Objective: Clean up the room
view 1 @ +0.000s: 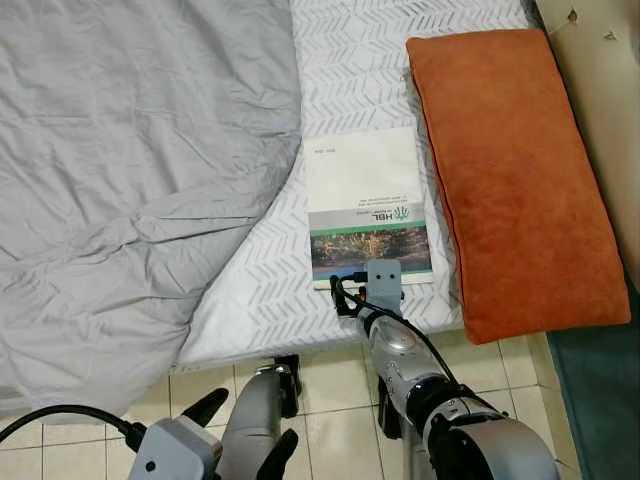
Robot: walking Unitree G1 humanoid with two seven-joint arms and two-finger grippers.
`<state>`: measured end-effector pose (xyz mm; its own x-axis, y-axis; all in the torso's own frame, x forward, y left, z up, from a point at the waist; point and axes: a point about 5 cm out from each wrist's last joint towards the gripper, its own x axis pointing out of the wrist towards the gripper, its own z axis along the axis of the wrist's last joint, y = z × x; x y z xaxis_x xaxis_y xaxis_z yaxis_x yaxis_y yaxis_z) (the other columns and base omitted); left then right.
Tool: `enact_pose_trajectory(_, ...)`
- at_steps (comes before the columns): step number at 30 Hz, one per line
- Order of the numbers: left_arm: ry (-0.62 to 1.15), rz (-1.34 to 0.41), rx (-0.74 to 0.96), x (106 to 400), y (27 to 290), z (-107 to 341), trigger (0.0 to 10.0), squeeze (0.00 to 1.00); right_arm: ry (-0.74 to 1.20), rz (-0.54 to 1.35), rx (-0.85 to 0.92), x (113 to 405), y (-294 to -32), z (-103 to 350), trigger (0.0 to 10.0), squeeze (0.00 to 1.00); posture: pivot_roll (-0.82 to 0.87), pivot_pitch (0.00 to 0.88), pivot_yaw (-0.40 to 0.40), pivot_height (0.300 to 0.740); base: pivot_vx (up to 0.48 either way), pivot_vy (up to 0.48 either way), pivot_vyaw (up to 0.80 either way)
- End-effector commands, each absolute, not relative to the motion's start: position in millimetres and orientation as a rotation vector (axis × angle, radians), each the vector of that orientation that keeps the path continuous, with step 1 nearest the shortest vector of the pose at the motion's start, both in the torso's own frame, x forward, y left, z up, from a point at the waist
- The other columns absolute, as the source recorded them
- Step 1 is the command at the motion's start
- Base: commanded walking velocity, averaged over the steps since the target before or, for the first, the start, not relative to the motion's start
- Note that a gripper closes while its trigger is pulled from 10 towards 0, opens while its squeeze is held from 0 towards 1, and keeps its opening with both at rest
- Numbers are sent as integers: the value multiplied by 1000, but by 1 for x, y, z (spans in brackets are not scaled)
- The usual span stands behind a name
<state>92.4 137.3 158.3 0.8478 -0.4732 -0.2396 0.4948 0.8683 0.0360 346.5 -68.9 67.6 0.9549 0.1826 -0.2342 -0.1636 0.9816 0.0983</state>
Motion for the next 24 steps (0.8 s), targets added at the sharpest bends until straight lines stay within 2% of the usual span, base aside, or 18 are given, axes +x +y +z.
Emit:
enact_pose_trajectory(1, 265, -517, 77, 87, 135, 155, 10000, 0, 302, 167, 85, 338, -71, 54, 10000, 0, 206, 693, 54, 740, 0, 0, 0)
enact_pose_trajectory(10, 260, -516, 72, 91, 133, 151, 10000, 0, 294, 164, 57, 343, -74, 58, 10000, 0, 192, 689, 44, 740, 0, 0, 0)
enact_pose_trajectory(13, 251, -515, 69, 95, 131, 148, 10000, 0, 246, 187, 18, 345, -76, 63, 10000, 0, 180, 673, 32, 740, 0, 0, 0)
enact_pose_trajectory(14, 249, -518, 68, 98, 129, 142, 10000, 0, 211, 189, -13, 346, -78, 66, 10000, 0, 164, 636, 14, 740, 0, 0, 0)
enact_pose_trajectory(16, 238, -520, 67, 100, 128, 142, 10000, 0, 181, 184, -2, 348, -79, 71, 10000, 0, 164, 636, 14, 740, 0, 0, 0)
enact_pose_trajectory(19, 193, -533, 59, 117, 121, 133, 10000, 0, 71, 144, 59, 350, -91, 83, 10000, 0, 125, 515, -19, 740, 0, 0, 0)
enact_pose_trajectory(22, 188, -537, 56, 119, 120, 131, 10000, 0, 54, 135, 58, 350, -94, 84, 10000, 0, 125, 515, -19, 740, 0, 0, 0)
enact_pose_trajectory(23, 190, -545, 61, 130, 118, 118, 10000, 0, 46, 122, 68, 349, -102, 83, 10000, 0, 88, 412, -41, 740, 0, 0, 0)
enact_pose_trajectory(24, 194, -544, 61, 136, 119, 111, 10000, 0, 42, 121, 65, 348, -105, 82, 10000, 0, 79, 388, -46, 740, 0, 0, 0)
